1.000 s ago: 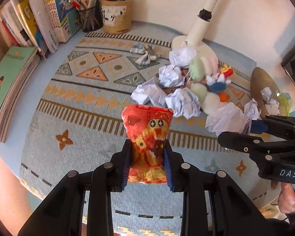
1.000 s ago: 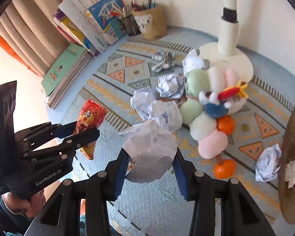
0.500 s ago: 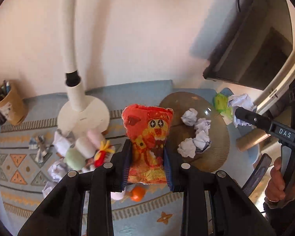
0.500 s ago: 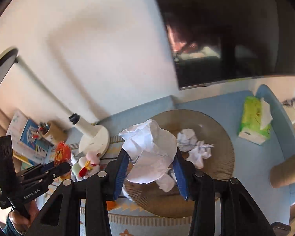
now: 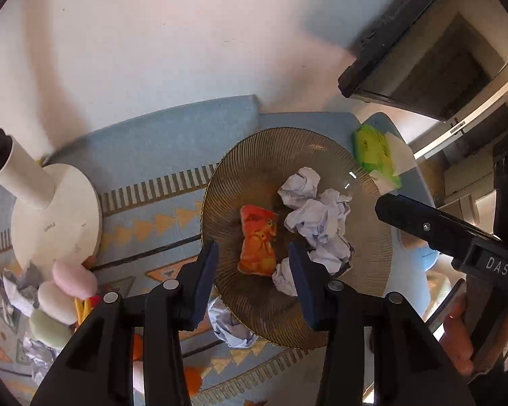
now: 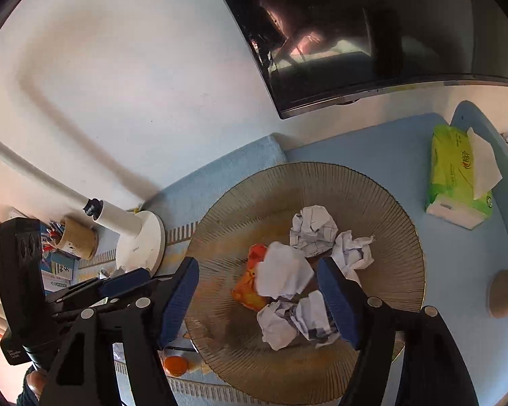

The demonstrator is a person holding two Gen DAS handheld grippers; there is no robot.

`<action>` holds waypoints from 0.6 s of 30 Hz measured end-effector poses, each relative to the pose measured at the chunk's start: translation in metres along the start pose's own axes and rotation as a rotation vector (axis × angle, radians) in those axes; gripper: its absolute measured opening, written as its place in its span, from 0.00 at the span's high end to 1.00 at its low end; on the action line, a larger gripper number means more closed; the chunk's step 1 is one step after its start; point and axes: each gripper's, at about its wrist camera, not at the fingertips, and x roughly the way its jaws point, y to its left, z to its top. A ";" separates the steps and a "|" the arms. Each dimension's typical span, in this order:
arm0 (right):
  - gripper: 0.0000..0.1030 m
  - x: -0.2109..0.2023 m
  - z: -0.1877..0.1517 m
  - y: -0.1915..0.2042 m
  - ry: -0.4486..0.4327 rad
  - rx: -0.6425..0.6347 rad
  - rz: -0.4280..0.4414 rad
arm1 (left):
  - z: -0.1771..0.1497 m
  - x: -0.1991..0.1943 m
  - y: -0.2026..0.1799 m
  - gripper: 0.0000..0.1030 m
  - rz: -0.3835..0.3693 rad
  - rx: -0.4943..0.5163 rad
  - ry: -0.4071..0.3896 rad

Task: Organize objects
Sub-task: 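Open both grippers over the woven tray and pull back toward the rug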

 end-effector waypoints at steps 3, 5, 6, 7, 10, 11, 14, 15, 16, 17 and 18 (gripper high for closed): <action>0.31 0.012 -0.008 0.010 0.041 -0.036 0.030 | -0.016 -0.022 0.009 0.61 0.013 -0.045 -0.046; 0.31 0.020 -0.015 0.026 0.080 -0.084 0.072 | -0.029 -0.047 0.010 0.60 0.055 -0.049 -0.110; 0.31 0.023 -0.018 0.038 0.100 -0.117 0.090 | -0.037 -0.061 0.009 0.61 0.081 -0.045 -0.146; 0.31 0.023 -0.021 0.051 0.114 -0.156 0.108 | -0.045 -0.076 0.009 0.61 0.112 -0.042 -0.185; 0.31 0.018 -0.034 0.097 0.119 -0.271 0.176 | -0.071 -0.122 0.010 0.60 0.189 -0.060 -0.301; 0.31 0.015 -0.039 0.112 0.123 -0.302 0.203 | -0.079 -0.136 0.011 0.60 0.208 -0.075 -0.336; 0.31 0.009 -0.059 0.155 0.147 -0.393 0.284 | -0.106 -0.179 0.013 0.60 0.265 -0.128 -0.437; 0.31 0.007 -0.068 0.168 0.159 -0.430 0.300 | -0.115 -0.193 0.012 0.61 0.285 -0.145 -0.472; 0.31 0.005 -0.077 0.180 0.172 -0.466 0.313 | -0.125 -0.207 0.013 0.60 0.303 -0.163 -0.506; 0.31 0.003 -0.087 0.190 0.187 -0.498 0.326 | -0.134 -0.219 0.013 0.60 0.318 -0.183 -0.536; 0.31 0.002 -0.096 0.200 0.203 -0.525 0.341 | -0.144 -0.230 0.015 0.57 0.329 -0.202 -0.558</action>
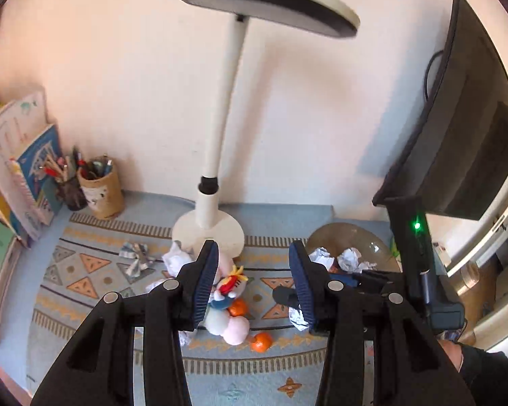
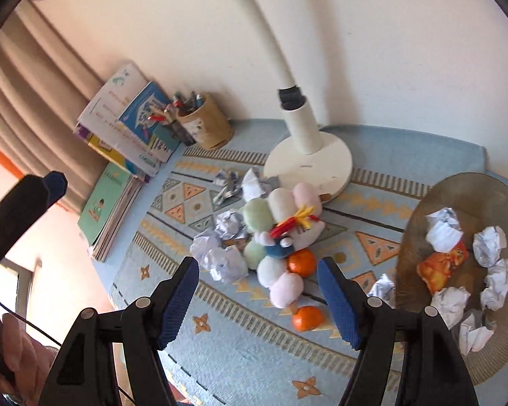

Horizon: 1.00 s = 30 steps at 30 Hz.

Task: Organize objects
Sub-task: 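Open both grippers over the woven tray and pull back toward the rug, then grasp a paper ball with each gripper beside the plush toys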

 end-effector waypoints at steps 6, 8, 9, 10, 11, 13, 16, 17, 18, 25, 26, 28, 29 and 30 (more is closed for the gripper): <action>0.31 0.014 -0.022 0.053 0.071 -0.116 0.056 | -0.021 -0.054 0.044 0.04 0.096 -0.150 -0.118; 0.31 0.018 -0.028 0.063 0.090 -0.132 0.067 | -0.029 -0.058 0.059 0.04 0.095 -0.211 -0.089; 0.31 0.020 -0.029 0.067 0.098 -0.135 0.071 | -0.033 -0.061 0.066 0.04 0.092 -0.238 -0.084; 0.31 0.021 -0.031 0.069 0.104 -0.136 0.075 | -0.037 -0.063 0.072 0.04 0.088 -0.258 -0.084; 0.31 0.021 -0.032 0.072 0.107 -0.136 0.080 | -0.041 -0.066 0.076 0.04 0.087 -0.271 -0.082; 0.31 0.021 -0.035 0.075 0.104 -0.136 0.079 | -0.047 -0.068 0.082 0.03 0.094 -0.275 -0.072; 0.31 0.018 -0.036 0.074 0.094 -0.119 0.050 | -0.055 -0.065 0.087 0.03 0.137 -0.249 -0.032; 0.31 0.016 -0.035 0.069 0.084 -0.104 0.034 | -0.059 -0.064 0.090 0.03 0.158 -0.233 -0.016; 0.31 0.012 -0.034 0.063 0.071 -0.082 0.018 | -0.062 -0.063 0.094 0.03 0.178 -0.217 -0.002; 0.31 -0.004 -0.035 0.005 0.022 0.117 -0.107 | -0.110 -0.041 0.164 0.03 0.214 -0.227 0.172; 0.31 -0.003 -0.036 0.000 0.025 0.142 -0.116 | -0.116 -0.034 0.174 0.03 0.198 -0.237 0.208; 0.31 0.005 -0.039 -0.005 0.040 0.185 -0.118 | -0.124 -0.015 0.193 0.04 0.154 -0.270 0.278; 0.31 0.012 -0.040 -0.006 0.054 0.203 -0.110 | -0.126 -0.004 0.199 0.04 0.135 -0.271 0.306; 0.31 0.022 -0.041 -0.005 0.074 0.217 -0.098 | -0.125 0.007 0.203 0.04 0.115 -0.265 0.325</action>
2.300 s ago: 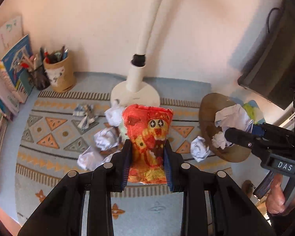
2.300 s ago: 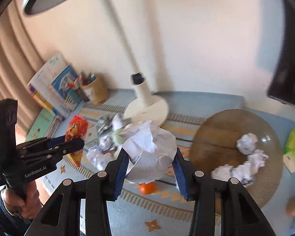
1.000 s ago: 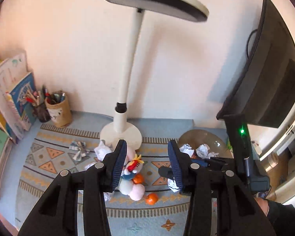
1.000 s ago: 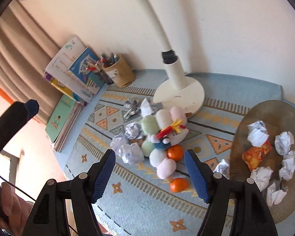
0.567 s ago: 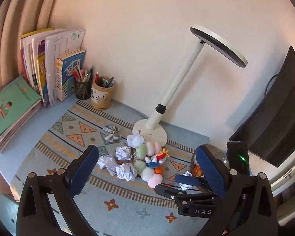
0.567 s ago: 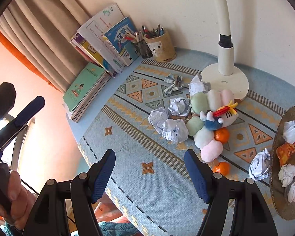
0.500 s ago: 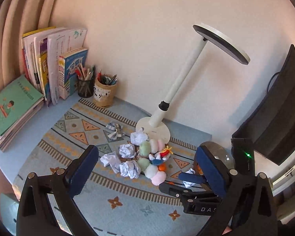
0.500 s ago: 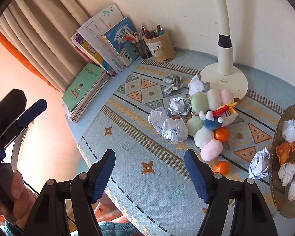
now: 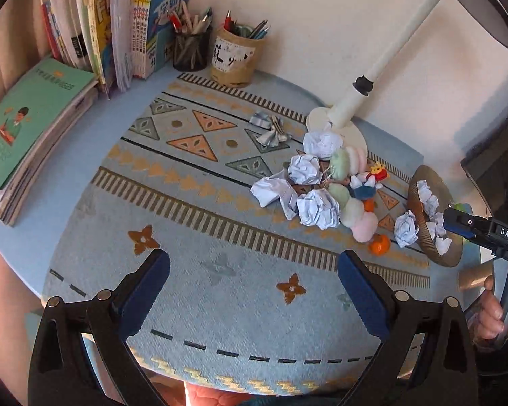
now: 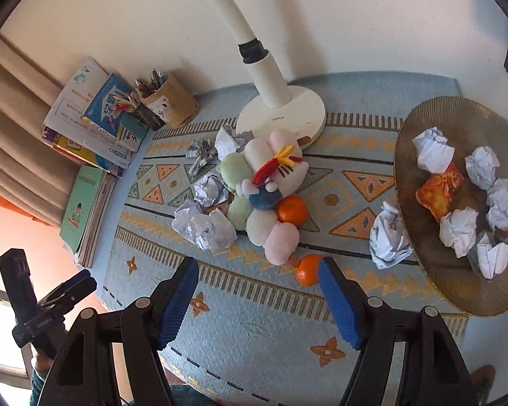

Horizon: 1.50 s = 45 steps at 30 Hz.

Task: Organize objects
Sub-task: 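Grasp a paper ball with each gripper beside the plush toys, then carry both paper balls over the woven tray and open both grippers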

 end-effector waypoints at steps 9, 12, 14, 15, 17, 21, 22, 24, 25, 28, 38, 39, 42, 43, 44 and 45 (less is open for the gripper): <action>0.31 0.110 0.003 0.051 0.191 0.086 0.086 | 0.055 0.108 -0.016 0.05 -0.067 0.270 0.220; 0.31 0.128 0.015 0.058 0.191 0.130 0.050 | 0.068 0.133 -0.022 0.05 -0.099 0.350 0.281; 0.31 0.140 0.022 0.059 0.198 0.157 0.029 | 0.075 0.147 -0.025 0.05 -0.125 0.372 0.305; 0.31 0.144 0.025 0.059 0.203 0.170 0.021 | 0.078 0.154 -0.027 0.05 -0.141 0.384 0.315; 0.31 0.153 0.029 0.057 0.213 0.187 -0.002 | 0.083 0.166 -0.032 0.08 -0.156 0.415 0.329; 0.31 0.168 0.033 0.059 0.231 0.183 -0.051 | 0.085 0.188 -0.042 0.23 -0.166 0.485 0.386; 0.36 0.171 0.033 0.060 0.235 0.179 -0.065 | 0.084 0.192 -0.044 0.30 -0.169 0.501 0.397; 0.40 0.174 0.033 0.060 0.240 0.163 -0.089 | 0.082 0.192 -0.046 0.33 -0.170 0.530 0.379; 0.41 0.172 0.032 0.060 0.231 0.161 -0.088 | 0.082 0.190 -0.046 0.42 -0.177 0.535 0.375; 0.43 0.165 0.030 0.061 0.211 0.142 -0.096 | 0.083 0.184 -0.044 0.48 -0.213 0.512 0.368; 0.43 0.095 0.010 0.056 0.127 0.124 -0.040 | 0.088 0.110 -0.061 0.48 -0.271 0.456 0.266; 0.43 0.082 0.010 0.052 0.101 0.119 -0.044 | 0.090 0.100 -0.070 0.48 -0.284 0.461 0.247; 0.43 0.033 0.014 0.034 -0.002 0.101 -0.097 | 0.100 0.082 -0.103 0.48 -0.336 0.481 0.190; 0.42 0.016 0.016 0.026 -0.039 0.101 -0.127 | 0.100 0.073 -0.113 0.48 -0.355 0.493 0.168; 0.42 -0.003 0.017 0.016 -0.077 0.103 -0.158 | 0.098 0.067 -0.129 0.48 -0.378 0.505 0.150; 0.42 -0.022 0.018 0.004 -0.115 0.109 -0.190 | 0.099 0.063 -0.142 0.48 -0.401 0.515 0.134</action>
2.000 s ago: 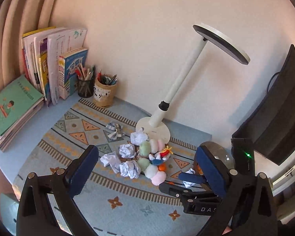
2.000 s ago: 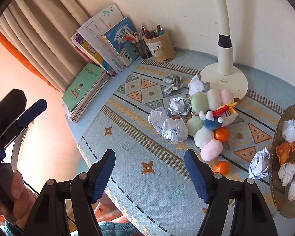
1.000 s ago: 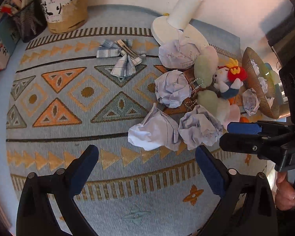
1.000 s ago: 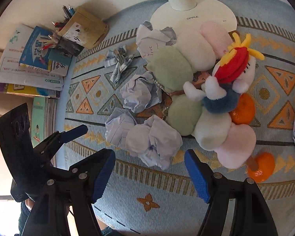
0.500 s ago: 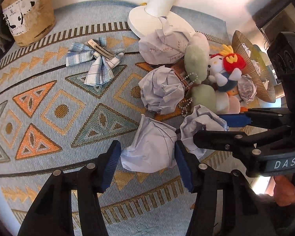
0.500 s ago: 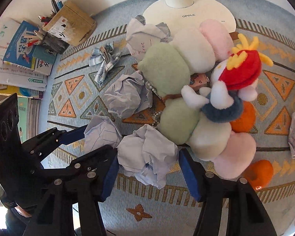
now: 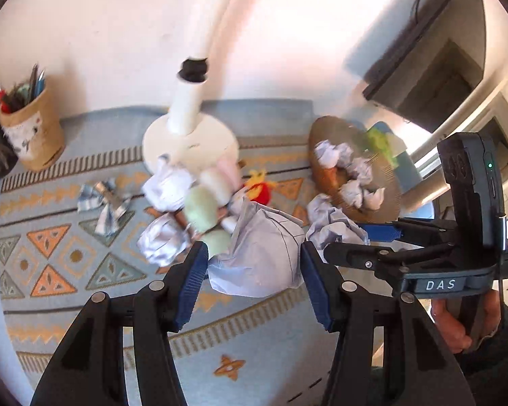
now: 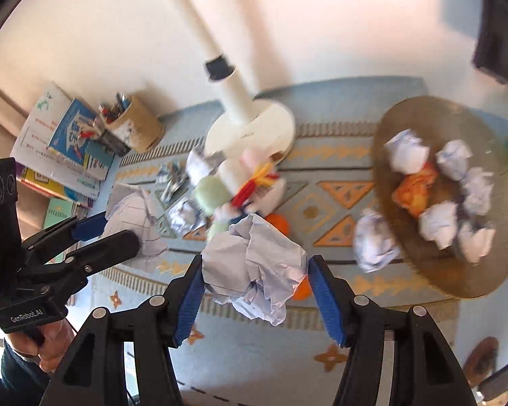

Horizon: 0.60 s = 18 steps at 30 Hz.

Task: Organize objects
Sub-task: 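Carry both paper balls over the woven tray and open both grippers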

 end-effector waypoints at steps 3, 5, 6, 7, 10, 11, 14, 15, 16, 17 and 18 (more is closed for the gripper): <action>0.42 -0.048 0.001 -0.049 -0.101 0.060 -0.077 | 0.021 0.003 -0.038 0.48 -0.049 0.040 -0.046; 0.42 -0.077 0.003 -0.082 -0.159 0.120 -0.111 | 0.033 0.007 -0.063 0.48 -0.076 0.061 -0.062; 0.42 -0.090 0.004 -0.097 -0.184 0.152 -0.131 | 0.040 0.011 -0.075 0.48 -0.083 0.073 -0.067; 0.42 -0.100 0.005 -0.111 -0.202 0.181 -0.152 | 0.046 0.015 -0.088 0.48 -0.087 0.088 -0.073; 0.41 -0.114 0.010 -0.145 -0.214 0.254 -0.224 | 0.062 0.027 -0.122 0.48 -0.103 0.137 -0.085; 0.41 -0.113 0.014 -0.156 -0.203 0.278 -0.239 | 0.067 0.032 -0.132 0.48 -0.107 0.153 -0.086; 0.41 -0.098 0.021 -0.181 -0.152 0.351 -0.225 | 0.078 0.051 -0.155 0.48 -0.101 0.186 -0.067; 0.41 -0.092 0.023 -0.186 -0.139 0.368 -0.217 | 0.082 0.059 -0.160 0.48 -0.095 0.193 -0.055; 0.41 -0.086 0.024 -0.190 -0.131 0.378 -0.210 | 0.084 0.068 -0.164 0.48 -0.085 0.198 -0.041; 0.41 -0.082 0.026 -0.193 -0.129 0.381 -0.207 | 0.086 0.076 -0.167 0.48 -0.072 0.202 -0.025; 0.41 -0.077 0.029 -0.194 -0.128 0.379 -0.208 | 0.088 0.085 -0.169 0.48 -0.058 0.207 -0.010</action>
